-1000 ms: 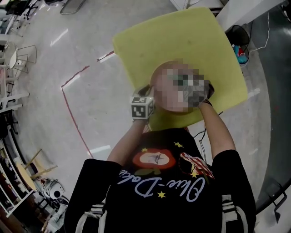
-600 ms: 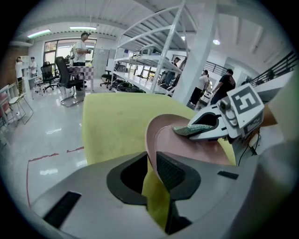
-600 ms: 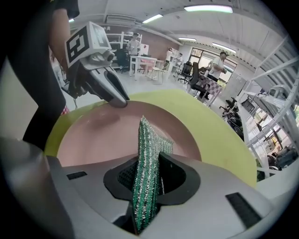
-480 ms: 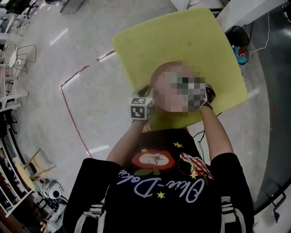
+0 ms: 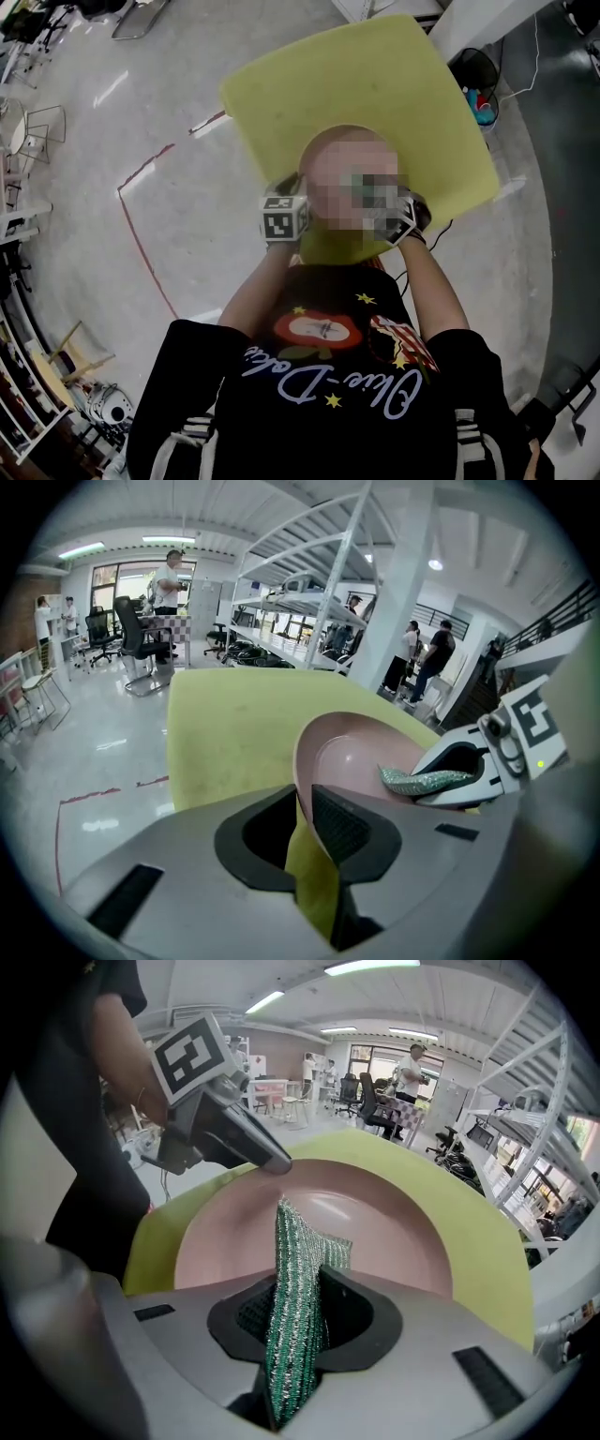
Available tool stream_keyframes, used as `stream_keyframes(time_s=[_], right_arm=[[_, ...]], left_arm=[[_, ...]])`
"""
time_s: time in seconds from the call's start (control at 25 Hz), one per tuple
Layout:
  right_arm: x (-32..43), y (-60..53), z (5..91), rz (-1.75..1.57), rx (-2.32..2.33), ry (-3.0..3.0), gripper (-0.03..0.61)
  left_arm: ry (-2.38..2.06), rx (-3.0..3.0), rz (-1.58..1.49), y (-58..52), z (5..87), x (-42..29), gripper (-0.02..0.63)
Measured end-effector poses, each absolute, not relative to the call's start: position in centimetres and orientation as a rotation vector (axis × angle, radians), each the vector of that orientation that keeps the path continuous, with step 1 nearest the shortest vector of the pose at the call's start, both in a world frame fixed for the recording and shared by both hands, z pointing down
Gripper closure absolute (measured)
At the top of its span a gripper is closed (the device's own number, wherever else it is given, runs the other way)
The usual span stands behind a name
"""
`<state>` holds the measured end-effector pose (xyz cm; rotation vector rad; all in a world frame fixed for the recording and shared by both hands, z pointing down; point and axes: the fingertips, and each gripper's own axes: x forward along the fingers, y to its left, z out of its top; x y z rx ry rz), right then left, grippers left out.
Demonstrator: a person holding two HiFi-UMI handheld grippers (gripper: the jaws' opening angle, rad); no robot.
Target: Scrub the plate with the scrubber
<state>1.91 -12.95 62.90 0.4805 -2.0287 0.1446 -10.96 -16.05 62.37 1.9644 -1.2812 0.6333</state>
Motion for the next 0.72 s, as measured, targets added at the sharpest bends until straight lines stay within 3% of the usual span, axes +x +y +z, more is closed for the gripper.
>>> stream_keyframes(time_s=[0.72], right_arm=[[-1.4,-7.4,61.9,0.278,0.210,-2.145,0.511]], left_arm=[[-1.275,1.985,0.622,-16.3,62.6,-10.6,0.574]])
